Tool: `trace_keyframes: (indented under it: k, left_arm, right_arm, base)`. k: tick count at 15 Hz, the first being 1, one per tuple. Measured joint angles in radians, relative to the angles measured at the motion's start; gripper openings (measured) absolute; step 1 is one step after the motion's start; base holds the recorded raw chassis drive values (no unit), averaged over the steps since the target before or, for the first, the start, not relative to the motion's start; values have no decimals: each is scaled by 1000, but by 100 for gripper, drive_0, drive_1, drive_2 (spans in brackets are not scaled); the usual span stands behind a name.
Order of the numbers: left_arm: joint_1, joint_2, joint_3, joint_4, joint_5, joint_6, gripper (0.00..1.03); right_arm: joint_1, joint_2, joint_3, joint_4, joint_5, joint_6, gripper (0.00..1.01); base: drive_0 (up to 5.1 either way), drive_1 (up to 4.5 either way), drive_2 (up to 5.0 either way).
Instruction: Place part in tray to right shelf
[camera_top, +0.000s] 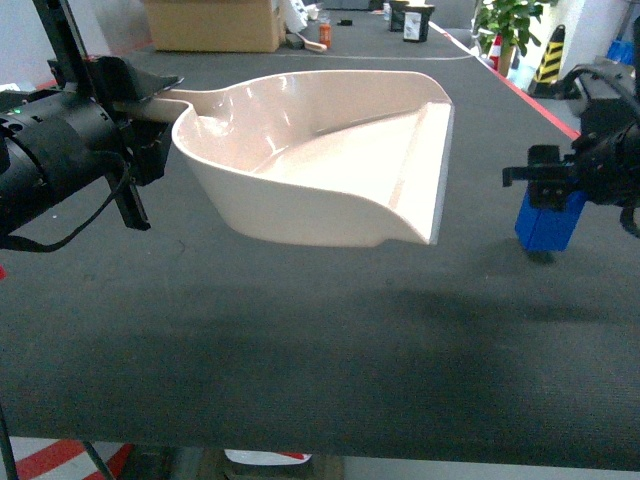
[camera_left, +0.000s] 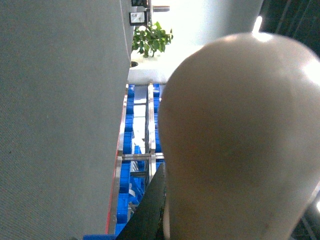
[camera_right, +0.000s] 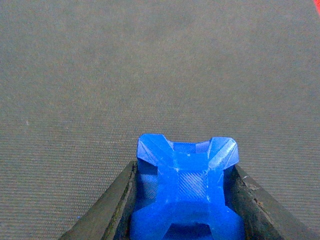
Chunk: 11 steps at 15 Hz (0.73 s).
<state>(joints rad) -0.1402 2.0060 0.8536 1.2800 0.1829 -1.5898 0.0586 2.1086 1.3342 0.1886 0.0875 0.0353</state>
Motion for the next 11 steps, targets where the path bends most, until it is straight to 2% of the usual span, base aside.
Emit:
trace_keyframes:
  k: [3, 4, 6, 7, 9, 11]
  left_arm:
    - [0, 0, 0, 0, 1, 0, 16]
    - [0, 0, 0, 0, 1, 0, 16]
    - [0, 0, 0, 0, 0, 0, 15]
    - [0, 0, 0, 0, 0, 0, 15]
    - [0, 0, 0, 0, 0, 0, 15]
    - [0, 0, 0, 0, 1, 0, 15]
  right_arm:
    - [13, -209, -34, 61, -11, 2, 46]
    - [59, -355, -34, 100, -49, 25, 46]
    - [157, -491, -87, 146, -119, 66, 46]
    - [219, -540, -136, 134, -153, 79, 46]
    - [311, -573, -191, 83, -197, 100, 46]
    - [378, -561, -230, 56, -229, 126, 46]
  base:
    - [0, 0, 0]
    - [0, 0, 0]
    - [0, 0, 0]
    - [0, 0, 0]
    - [0, 0, 0]
    - [0, 0, 0]
